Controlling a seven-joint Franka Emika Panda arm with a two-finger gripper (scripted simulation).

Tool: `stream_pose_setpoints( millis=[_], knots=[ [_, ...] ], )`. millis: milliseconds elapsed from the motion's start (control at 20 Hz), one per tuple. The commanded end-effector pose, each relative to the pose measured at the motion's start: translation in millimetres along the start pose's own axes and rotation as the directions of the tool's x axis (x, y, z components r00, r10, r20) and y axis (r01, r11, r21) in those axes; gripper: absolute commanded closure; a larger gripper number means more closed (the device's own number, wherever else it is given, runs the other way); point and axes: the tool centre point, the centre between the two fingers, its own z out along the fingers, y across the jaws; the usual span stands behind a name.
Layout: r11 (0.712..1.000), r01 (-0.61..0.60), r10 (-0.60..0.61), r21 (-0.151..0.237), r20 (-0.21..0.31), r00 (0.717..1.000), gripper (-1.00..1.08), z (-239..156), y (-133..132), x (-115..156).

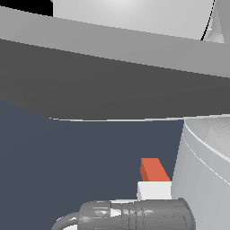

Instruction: Insert the peg into the horizontal hole in a box.

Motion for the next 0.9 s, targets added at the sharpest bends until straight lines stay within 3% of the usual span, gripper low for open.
stream_pose_setpoints(
  millis=[0,150,200,850],
  knots=[
    [1.0,0.0,0.0,-0.002,0.001,1.0,-0.92,3.4,1.1,-0.5],
    [1.0,0.001,-0.001,-0.002,0.001,1.0,-0.92,1.9,2.0,-0.4],
    [1.0,0.001,-0.001,-0.002,0.001,1.0,1.08,1.9,2.0,-0.4],
    [1.0,0.001,-0.001,-0.002,0.0,1.0,1.08,2.0,1.4,1.0]
  ],
)
